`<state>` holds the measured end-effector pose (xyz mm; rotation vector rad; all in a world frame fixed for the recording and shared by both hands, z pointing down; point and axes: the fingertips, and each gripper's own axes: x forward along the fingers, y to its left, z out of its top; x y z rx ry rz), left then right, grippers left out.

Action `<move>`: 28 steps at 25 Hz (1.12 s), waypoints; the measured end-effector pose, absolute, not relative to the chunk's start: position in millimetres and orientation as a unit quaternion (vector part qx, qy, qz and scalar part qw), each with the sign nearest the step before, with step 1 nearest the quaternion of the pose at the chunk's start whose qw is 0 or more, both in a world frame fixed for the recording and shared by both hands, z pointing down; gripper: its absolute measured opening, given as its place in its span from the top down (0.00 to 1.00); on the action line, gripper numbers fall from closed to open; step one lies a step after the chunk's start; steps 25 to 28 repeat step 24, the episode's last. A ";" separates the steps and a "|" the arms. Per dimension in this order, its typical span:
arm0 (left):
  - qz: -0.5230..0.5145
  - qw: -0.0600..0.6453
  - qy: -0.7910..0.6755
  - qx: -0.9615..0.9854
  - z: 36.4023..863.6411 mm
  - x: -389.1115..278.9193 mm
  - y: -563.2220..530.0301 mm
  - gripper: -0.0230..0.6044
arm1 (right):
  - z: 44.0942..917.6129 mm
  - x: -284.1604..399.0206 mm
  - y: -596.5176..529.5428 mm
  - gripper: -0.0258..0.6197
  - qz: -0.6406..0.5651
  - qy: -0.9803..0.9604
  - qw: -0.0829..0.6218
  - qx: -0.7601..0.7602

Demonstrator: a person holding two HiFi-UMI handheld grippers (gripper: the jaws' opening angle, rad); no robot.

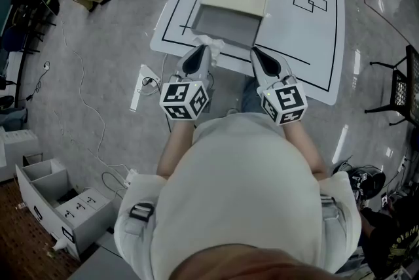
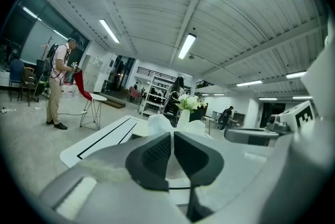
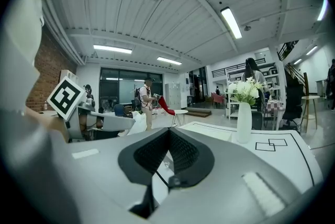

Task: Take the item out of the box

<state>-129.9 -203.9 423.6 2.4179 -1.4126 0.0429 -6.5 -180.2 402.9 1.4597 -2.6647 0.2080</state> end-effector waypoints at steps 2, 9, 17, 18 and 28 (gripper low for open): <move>0.015 0.169 -0.497 0.851 422.5 -129.4 -204.4 0.93 | 401.8 -6.1 -179.9 0.97 0.065 -0.874 0.049 0.479; 0.014 0.168 -0.497 0.851 423.2 -128.9 -210.4 0.93 | 400.6 -3.7 -184.0 0.97 0.064 -0.872 0.046 0.484; 0.013 0.171 -0.496 0.851 422.9 -129.7 -212.9 0.93 | 400.3 -4.2 -187.9 0.97 0.065 -0.868 0.047 0.490; 0.013 0.171 -0.496 0.851 423.0 -130.1 -213.3 0.93 | 400.7 -4.6 -188.3 0.97 0.065 -0.868 0.047 0.490; 0.012 0.172 -0.497 0.851 423.3 -132.7 -215.0 0.93 | 402.3 -7.3 -190.1 0.97 0.064 -0.868 0.049 0.490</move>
